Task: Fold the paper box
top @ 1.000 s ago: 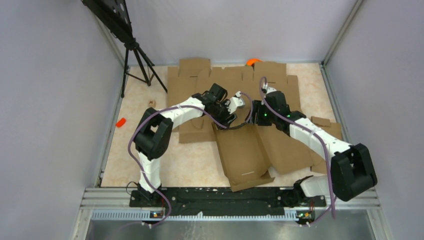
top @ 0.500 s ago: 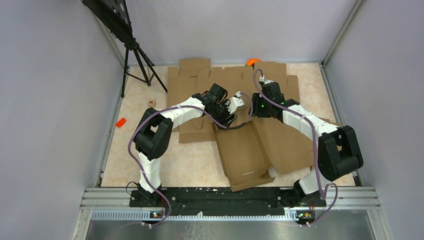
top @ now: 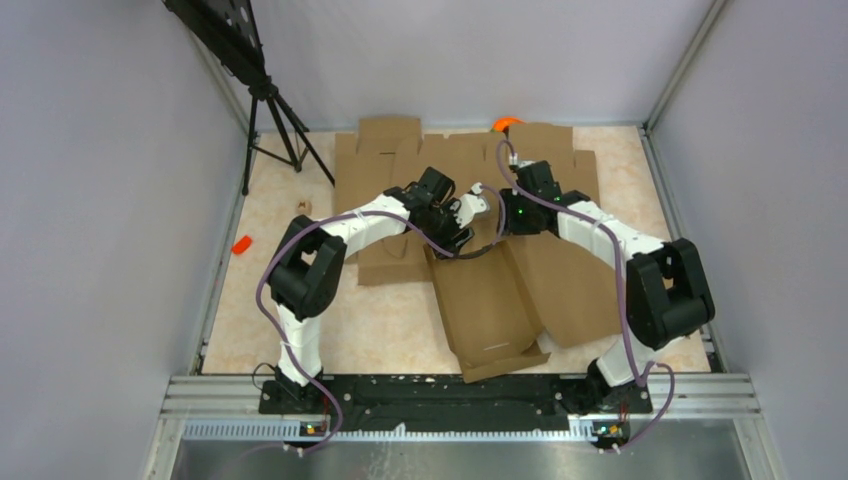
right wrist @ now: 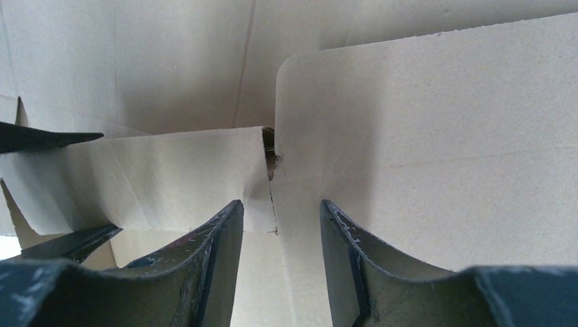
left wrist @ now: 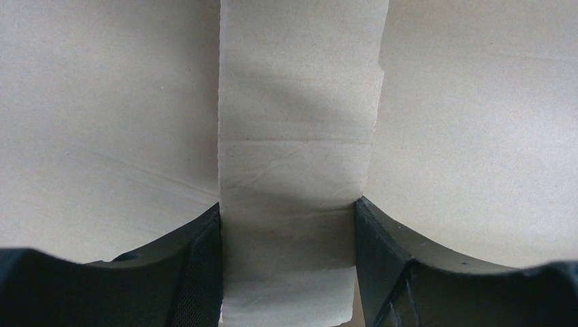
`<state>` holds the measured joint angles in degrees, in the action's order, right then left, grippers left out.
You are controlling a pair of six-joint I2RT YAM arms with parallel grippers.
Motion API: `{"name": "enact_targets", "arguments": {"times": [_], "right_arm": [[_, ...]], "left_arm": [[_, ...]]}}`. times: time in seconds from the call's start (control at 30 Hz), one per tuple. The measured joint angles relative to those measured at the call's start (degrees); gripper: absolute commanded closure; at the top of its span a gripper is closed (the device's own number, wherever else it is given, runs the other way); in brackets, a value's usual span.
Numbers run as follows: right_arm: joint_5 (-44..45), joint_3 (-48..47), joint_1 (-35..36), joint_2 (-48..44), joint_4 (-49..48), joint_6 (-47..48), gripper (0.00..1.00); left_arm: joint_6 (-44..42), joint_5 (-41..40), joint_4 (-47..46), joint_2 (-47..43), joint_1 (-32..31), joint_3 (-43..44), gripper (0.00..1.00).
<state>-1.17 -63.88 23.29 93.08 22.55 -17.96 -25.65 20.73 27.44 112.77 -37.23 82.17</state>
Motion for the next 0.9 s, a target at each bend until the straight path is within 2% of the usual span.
{"name": "enact_targets", "arguments": {"times": [0.2,0.43,0.7,0.9], "right_arm": [[0.0,-0.1,1.0,0.0,0.9,0.5,0.48],[5.5,-2.1,4.1,1.2,3.9,1.5,0.51],[8.9,-3.8,5.4,2.9,5.4,1.8,0.52],[9.8,-4.1,5.8,3.0,6.0,1.9,0.52]], "left_arm": [[0.0,0.0,0.0,0.0,0.0,0.0,0.46],[0.0,0.0,0.0,0.0,0.0,0.0,0.46],[0.1,0.1,0.0,0.0,0.0,0.0,0.33],[0.7,0.8,-0.1,0.0,-0.1,-0.3,0.27]]}}
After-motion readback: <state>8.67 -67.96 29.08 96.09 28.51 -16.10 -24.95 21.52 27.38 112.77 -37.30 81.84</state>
